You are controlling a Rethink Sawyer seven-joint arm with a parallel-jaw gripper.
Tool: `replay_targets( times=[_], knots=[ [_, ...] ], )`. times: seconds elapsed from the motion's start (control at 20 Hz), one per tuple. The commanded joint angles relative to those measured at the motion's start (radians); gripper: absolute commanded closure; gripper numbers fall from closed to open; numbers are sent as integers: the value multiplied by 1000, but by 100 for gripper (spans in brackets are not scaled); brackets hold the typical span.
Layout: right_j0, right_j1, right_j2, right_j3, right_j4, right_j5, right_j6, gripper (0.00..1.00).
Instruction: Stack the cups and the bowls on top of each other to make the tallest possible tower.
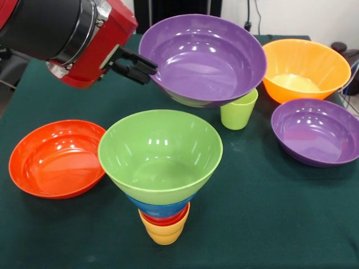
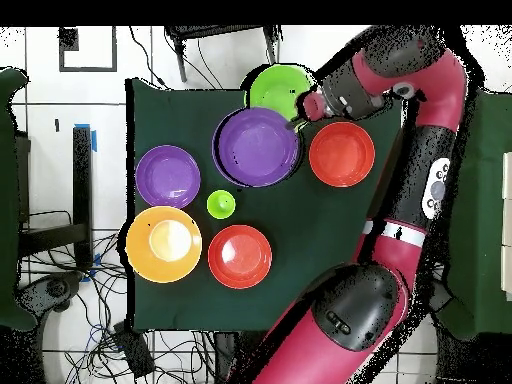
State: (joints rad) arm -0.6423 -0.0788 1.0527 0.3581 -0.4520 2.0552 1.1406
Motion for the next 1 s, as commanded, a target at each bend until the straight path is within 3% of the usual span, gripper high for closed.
replay_targets(
  times=[0.05,0.55,1.0],
  knots=[
    [20,-4,97,-35,-119,130,-62,100],
    [9,7,184,-45,-181,154,-76,100],
    [3,13,273,-70,-280,199,-79,100]
  ],
)
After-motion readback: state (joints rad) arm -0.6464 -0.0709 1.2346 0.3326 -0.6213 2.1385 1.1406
